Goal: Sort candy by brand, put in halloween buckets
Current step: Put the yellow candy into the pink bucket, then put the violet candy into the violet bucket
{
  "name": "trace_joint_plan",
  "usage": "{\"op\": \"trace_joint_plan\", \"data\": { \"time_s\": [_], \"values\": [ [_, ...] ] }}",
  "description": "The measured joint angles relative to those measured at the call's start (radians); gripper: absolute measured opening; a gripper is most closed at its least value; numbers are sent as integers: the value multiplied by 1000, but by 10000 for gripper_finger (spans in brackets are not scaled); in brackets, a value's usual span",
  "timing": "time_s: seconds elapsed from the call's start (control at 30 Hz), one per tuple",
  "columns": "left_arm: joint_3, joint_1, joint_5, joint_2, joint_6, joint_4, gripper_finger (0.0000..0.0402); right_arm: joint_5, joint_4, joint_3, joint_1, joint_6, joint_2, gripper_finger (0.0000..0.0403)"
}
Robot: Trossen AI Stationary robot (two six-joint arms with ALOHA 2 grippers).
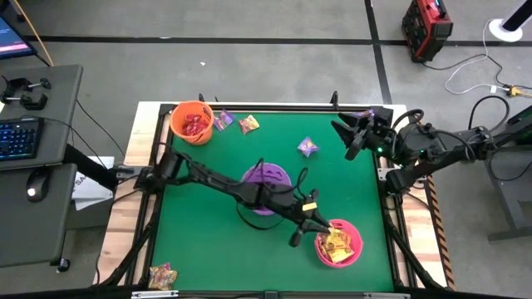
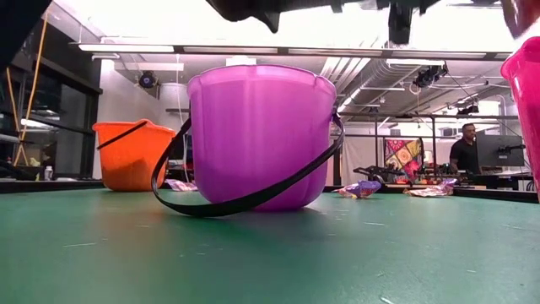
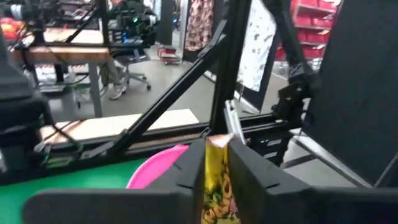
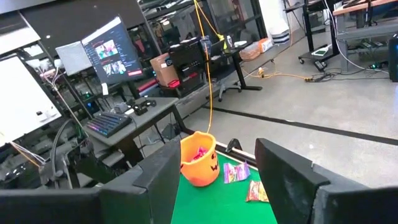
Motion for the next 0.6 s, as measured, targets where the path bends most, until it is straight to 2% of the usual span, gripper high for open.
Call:
{"op": "trace_joint_plan", "data": {
  "time_s": [0.23, 0.33, 0.47, 0.6],
  "values": [
    [0, 0, -23, 10, -6, 5, 153, -2, -2, 0, 0, 0, 0, 201],
    [0, 10, -23, -19, 10, -39, 181, -3, -2, 0, 0, -8, 0, 201],
    [0, 64, -23, -143, 59, -276, 192, -3, -3, 0, 0, -24, 0, 201],
    [1, 145, -26, -291, 122, -674, 193, -2, -8, 0, 0, -53, 0, 201]
  ]
}}
